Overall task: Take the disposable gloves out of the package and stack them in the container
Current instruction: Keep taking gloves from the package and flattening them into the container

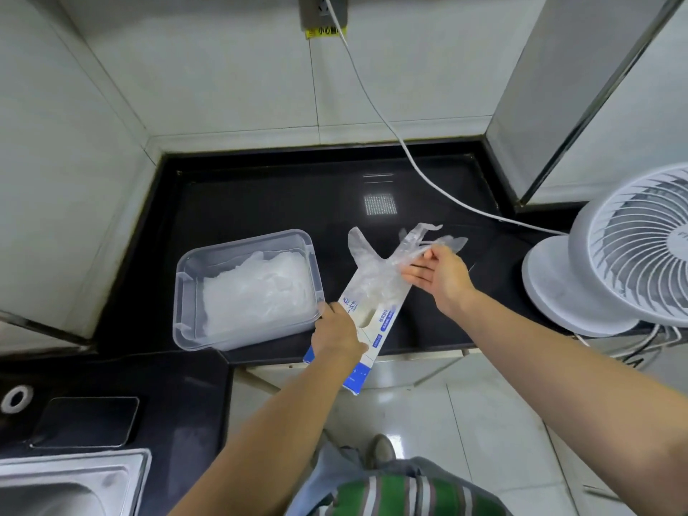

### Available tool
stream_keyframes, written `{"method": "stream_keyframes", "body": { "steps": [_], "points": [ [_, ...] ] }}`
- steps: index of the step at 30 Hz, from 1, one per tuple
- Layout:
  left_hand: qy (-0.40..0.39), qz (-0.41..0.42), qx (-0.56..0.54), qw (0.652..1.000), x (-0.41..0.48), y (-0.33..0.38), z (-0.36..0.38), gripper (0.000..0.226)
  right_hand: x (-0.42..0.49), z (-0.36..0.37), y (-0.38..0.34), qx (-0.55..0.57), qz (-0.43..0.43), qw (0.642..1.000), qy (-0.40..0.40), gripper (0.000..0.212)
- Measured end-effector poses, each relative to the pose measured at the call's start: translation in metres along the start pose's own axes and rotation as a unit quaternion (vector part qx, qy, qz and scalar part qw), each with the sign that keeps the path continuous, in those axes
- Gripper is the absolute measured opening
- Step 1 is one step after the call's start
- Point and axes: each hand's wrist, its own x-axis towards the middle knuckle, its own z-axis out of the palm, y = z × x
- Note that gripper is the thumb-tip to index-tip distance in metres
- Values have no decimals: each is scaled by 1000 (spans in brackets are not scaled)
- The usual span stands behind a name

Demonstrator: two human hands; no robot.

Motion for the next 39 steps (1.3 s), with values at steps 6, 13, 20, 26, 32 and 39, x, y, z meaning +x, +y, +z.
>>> {"method": "stream_keyframes", "body": {
  "steps": [6,13,20,26,32,39],
  "points": [
    [23,-41,-10,999,2,9,5,84,-1,-22,10,-11,80,997,-20,29],
    [-24,-65,-224,972,14,29,-5,62,-6,-19,-2,30,48,996,-72,36],
    [41,43,-471,880,18,35,-47,70,-10,2,-11,15,-16,999,-48,37],
    [161,-25,-604,780,18,16,-80,15,-13,23,-14,-38,-48,996,-61,42],
    [174,-41,-624,761,18,-26,-97,18,-14,42,-11,-57,-54,991,-105,50],
    [167,-34,-538,825,16,-64,-99,24,-21,81,9,-224,-82,949,-208,75]
  ]
}}
